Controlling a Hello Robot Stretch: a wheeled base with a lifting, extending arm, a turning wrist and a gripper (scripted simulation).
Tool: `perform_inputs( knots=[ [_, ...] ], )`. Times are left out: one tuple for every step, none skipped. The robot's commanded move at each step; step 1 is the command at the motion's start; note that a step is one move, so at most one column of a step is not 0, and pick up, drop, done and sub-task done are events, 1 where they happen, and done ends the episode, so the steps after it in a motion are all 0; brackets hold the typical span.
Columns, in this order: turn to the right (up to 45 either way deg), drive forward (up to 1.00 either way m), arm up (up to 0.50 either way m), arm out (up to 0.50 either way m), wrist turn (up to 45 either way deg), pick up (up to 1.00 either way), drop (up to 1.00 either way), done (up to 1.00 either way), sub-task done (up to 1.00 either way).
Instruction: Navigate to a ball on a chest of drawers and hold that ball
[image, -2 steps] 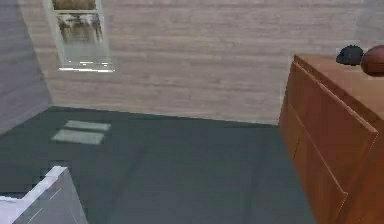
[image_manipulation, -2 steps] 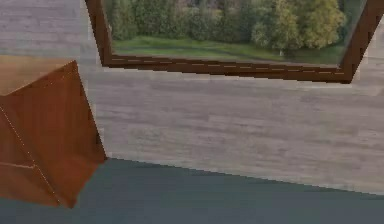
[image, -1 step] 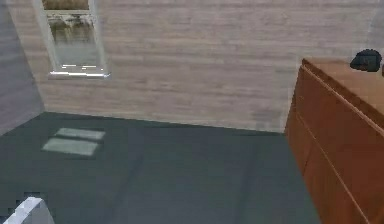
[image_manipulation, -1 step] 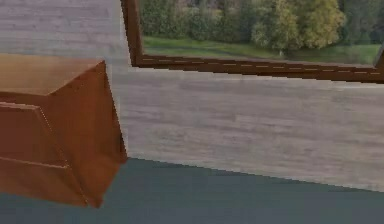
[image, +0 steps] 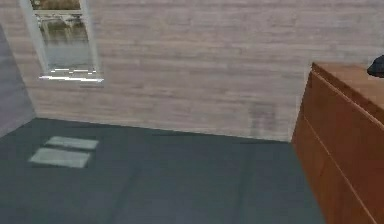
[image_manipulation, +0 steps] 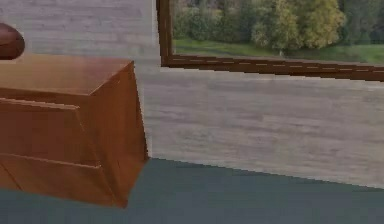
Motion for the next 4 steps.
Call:
perform_inputs(
  knots=[
    [36.0,0.00,0.00,0.00,0.0,0.00,0.00,0.00,0.00],
    [0.0,0.65,0.00,0.00,0.0,0.00,0.00,0.00,0.00],
    [-45.0,0.00,0.00,0.00,0.0,0.00,0.00,0.00,0.00],
    [-24.0,0.00,0.00,0.00,0.0,0.00,0.00,0.00,0.00]
  ],
)
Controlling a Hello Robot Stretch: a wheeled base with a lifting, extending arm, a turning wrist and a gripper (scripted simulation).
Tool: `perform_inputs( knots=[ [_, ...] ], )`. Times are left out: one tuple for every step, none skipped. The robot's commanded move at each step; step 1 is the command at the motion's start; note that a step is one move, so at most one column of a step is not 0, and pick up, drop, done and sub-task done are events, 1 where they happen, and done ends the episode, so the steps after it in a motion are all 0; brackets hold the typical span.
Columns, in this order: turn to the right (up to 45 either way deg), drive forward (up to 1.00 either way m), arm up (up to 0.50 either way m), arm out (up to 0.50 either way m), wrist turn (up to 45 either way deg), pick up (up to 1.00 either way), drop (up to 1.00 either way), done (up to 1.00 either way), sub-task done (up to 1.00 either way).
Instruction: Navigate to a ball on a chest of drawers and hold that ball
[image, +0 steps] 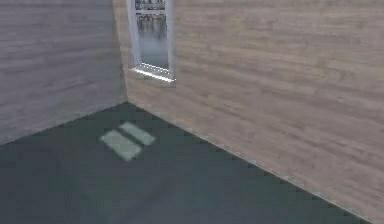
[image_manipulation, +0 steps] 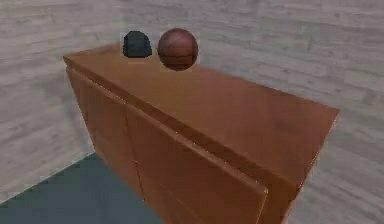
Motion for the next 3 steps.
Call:
perform_inputs(
  knots=[
    [45.0,0.00,0.00,0.00,0.0,0.00,0.00,0.00,0.00],
    [15.0,0.00,0.00,0.00,0.0,0.00,0.00,0.00,0.00],
    [0.0,0.55,0.00,0.00,0.0,0.00,0.00,0.00,0.00]
  ],
)
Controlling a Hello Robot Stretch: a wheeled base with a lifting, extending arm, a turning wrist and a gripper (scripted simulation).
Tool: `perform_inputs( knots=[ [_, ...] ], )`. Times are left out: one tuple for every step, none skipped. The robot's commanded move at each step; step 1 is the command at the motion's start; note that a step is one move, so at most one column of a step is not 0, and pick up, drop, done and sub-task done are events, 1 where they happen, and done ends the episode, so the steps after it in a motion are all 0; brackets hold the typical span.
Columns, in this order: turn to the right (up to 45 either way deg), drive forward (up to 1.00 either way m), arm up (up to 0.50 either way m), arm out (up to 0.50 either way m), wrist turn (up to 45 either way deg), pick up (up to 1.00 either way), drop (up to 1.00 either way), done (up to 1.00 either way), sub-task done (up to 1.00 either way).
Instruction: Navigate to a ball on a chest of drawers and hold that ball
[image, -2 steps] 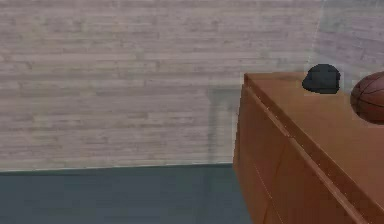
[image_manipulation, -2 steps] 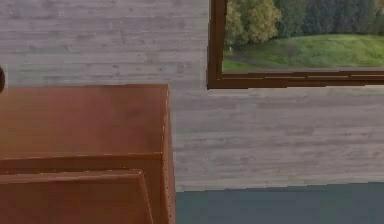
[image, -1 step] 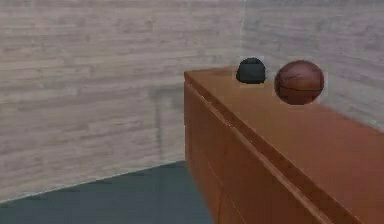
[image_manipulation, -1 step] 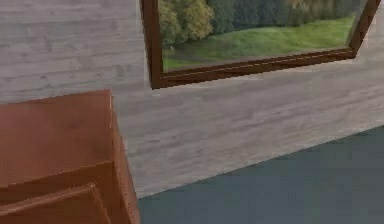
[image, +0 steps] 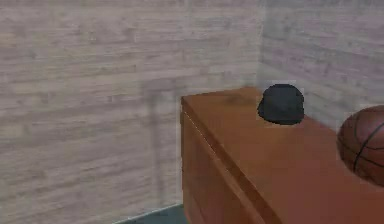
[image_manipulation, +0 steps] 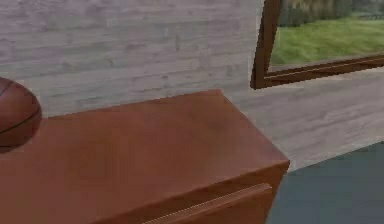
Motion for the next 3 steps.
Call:
perform_inputs(
  knots=[
    [-39.0,0.00,0.00,0.00,0.0,0.00,0.00,0.00,0.00],
    [0.0,0.00,0.50,0.00,0.0,0.00,0.00,0.00,0.00],
    [0.0,0.00,0.38,0.00,0.0,0.00,0.00,0.00,0.00]
  ],
)
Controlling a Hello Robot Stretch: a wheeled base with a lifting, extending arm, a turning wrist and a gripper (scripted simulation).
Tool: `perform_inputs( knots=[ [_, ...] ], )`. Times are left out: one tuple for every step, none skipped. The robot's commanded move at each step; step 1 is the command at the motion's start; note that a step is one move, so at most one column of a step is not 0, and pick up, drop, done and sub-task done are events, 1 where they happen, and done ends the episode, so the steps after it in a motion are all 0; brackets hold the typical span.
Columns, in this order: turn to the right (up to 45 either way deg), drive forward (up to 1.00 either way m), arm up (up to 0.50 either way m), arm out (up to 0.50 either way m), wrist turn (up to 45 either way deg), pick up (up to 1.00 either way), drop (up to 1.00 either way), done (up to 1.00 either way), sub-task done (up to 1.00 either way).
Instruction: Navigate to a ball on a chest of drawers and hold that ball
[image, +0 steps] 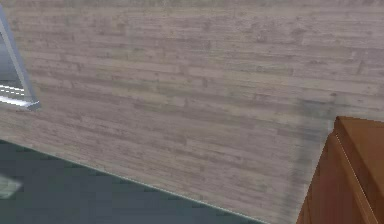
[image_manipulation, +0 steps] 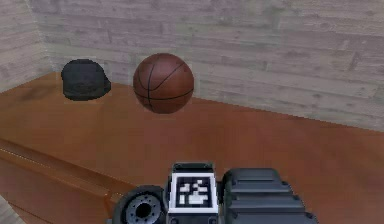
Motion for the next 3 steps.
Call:
perform_inputs(
  knots=[
    [0.0,0.00,0.00,0.34,0.0,0.00,0.00,0.00,0.00],
    [0.0,0.00,0.00,0.00,45.0,0.00,0.00,0.00,0.00],
    [0.0,0.00,0.00,0.00,45.0,0.00,0.00,0.00,0.00]
  ],
)
